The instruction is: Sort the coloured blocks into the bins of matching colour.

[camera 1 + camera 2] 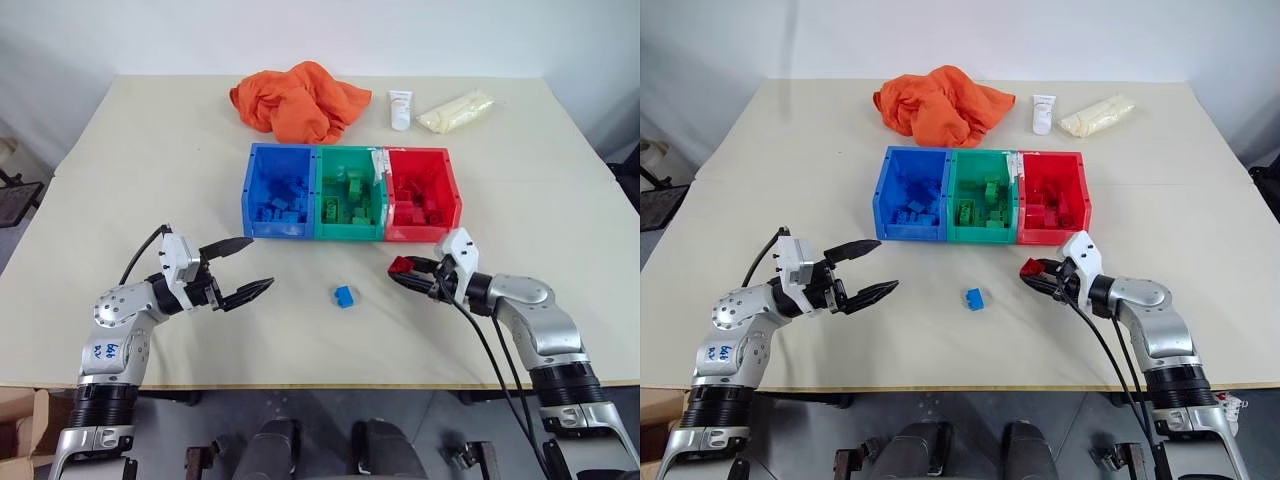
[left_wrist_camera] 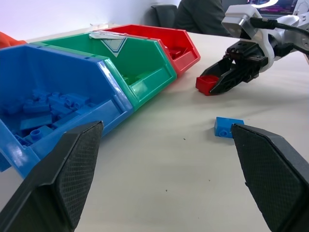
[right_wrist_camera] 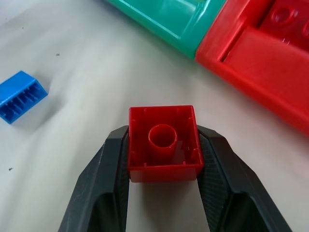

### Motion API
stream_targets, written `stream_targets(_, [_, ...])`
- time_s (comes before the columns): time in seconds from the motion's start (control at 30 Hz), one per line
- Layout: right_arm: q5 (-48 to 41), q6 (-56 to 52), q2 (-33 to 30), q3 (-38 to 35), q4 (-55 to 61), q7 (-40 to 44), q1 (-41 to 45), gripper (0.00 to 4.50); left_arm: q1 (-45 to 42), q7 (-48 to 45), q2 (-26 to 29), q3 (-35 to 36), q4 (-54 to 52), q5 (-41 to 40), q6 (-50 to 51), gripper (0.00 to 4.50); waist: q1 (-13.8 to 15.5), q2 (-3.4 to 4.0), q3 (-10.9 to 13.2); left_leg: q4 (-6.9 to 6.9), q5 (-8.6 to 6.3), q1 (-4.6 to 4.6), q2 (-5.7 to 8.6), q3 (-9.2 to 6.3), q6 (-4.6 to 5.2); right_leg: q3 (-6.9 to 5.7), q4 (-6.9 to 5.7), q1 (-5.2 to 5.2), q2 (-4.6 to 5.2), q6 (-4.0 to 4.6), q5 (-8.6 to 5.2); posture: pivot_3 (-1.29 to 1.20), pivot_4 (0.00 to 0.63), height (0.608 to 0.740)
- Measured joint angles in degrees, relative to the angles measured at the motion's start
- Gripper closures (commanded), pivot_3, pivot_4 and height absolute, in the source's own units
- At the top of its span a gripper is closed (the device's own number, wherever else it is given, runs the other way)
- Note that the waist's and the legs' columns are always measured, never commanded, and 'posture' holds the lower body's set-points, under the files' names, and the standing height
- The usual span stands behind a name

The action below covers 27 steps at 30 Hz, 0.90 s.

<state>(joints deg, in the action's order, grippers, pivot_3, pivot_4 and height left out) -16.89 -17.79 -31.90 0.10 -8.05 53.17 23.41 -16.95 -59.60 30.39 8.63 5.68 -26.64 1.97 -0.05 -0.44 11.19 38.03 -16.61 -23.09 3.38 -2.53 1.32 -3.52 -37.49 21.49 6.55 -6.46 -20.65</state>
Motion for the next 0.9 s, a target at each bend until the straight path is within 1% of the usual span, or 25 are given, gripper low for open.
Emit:
stream_targets(0.1, [-0.37,-0.18,-0.03,-0.71,2.9,-1.02,-0.03,3.02,-0.01,-0.02,0.0,0.0,0.0,0.0,0.01,0.0,0.0,0.0,0.0,0.0,0.0,0.0,0.0,0.0,0.0,0.0,0.0,0.0,0.0,0.0,0.0,0.0,0.15,0.74])
stream_targets(0.17, [-0.52,-0.85,-0.04,-1.09,4.29,-2.34,1.39,3.02,-0.04,-0.07,0.0,0.0,0.01,0.0,0.01,0.0,-0.09,0.01,0.0,0.0,0.0,0.0,0.0,0.03,0.0,0.02,-0.01,0.02,0.0,0.0,0.0,0.0,0.15,0.74])
stream_targets(0.27, [-0.55,-0.97,-0.28,-3.09,3.5,-4.61,8.23,3.02,-0.28,-0.33,0.02,0.02,0.08,-0.01,0.01,0.0,-0.25,0.02,0.01,-0.01,0.01,0.01,-0.02,0.07,-0.01,0.04,-0.04,0.06,-0.03,0.0,0.0,0.0,0.15,0.74])
stream_targets(0.33, [0.36,0.61,-0.53,-3.25,-0.64,-5.5,15.33,3.02,-0.81,-0.5,0.01,-0.07,0.72,0.0,-0.02,0.0,-0.25,0.02,0.01,-0.01,0.01,0.02,-0.03,0.04,-0.02,0.02,-0.04,0.06,-0.03,0.0,0.0,0.0,0.15,0.74])
stream_targets(0.47, [3.92,5.65,0.57,-2.36,-12.92,-6.29,24.48,3.02,-1.93,-0.64,-0.13,-0.28,2.1,0.04,-0.07,0.0,-0.11,0.02,0.01,-0.03,0.01,0.01,0.0,0.01,-0.02,0.0,-0.05,0.06,-0.01,0.0,0.0,0.0,0.15,0.74])
stream_targets(0.53, [5.74,8.2,1.54,-1.23,-19.11,-6.74,27.04,2.28,-2.05,-0.74,-0.17,-0.33,2.16,0.05,-0.11,0.0,-0.12,0.02,0.01,-0.03,0.0,-0.01,0.03,0.01,-0.02,0.0,-0.06,0.06,0.0,0.0,0.0,0.0,0.15,0.74])
stream_targets(0.6, [6.85,10.32,1.98,-0.45,-23.33,-6.69,28.53,1.76,-2.19,-0.89,-0.21,-0.44,2.18,0.05,-0.12,0.0,-0.14,0.02,0.01,-0.05,0.01,-0.02,0.02,0.01,-0.02,-0.02,-0.05,0.07,0.0,0.0,0.0,0.0,0.15,0.74])
stream_targets(0.67, [7.39,12.21,2.01,-0.42,-25.67,-6.09,29.43,1.0,-2.2,-0.97,-0.21,-0.44,2.18,0.05,-0.12,0.0,-0.24,0.02,0.01,-0.06,0.01,-0.02,0.02,0.02,-0.02,-0.02,-0.05,0.08,0.0,0.0,0.0,0.0,0.15,0.74])
stream_targets(0.77, [7.52,13.87,1.91,-0.49,-26.01,-5.91,30.13,0.02,-2.19,-0.99,-0.21,-0.44,2.17,0.05,-0.12,0.0,-0.41,0.02,0.01,-0.05,0.01,-0.02,0.0,0.01,-0.02,-0.02,-0.06,0.08,-0.01,0.0,0.0,0.0,0.15,0.74])
stream_targets(0.9, [7.45,13.96,0.05,-0.63,-24.98,-4.74,29.64,0.02,-2.08,-1.02,-0.2,-0.39,2.12,0.05,-0.12,0.0,-0.41,0.02,0.01,-0.05,0.0,-0.01,-0.01,0.01,-0.02,-0.02,-0.07,0.08,-0.01,0.0,0.0,0.0,0.15,0.74])
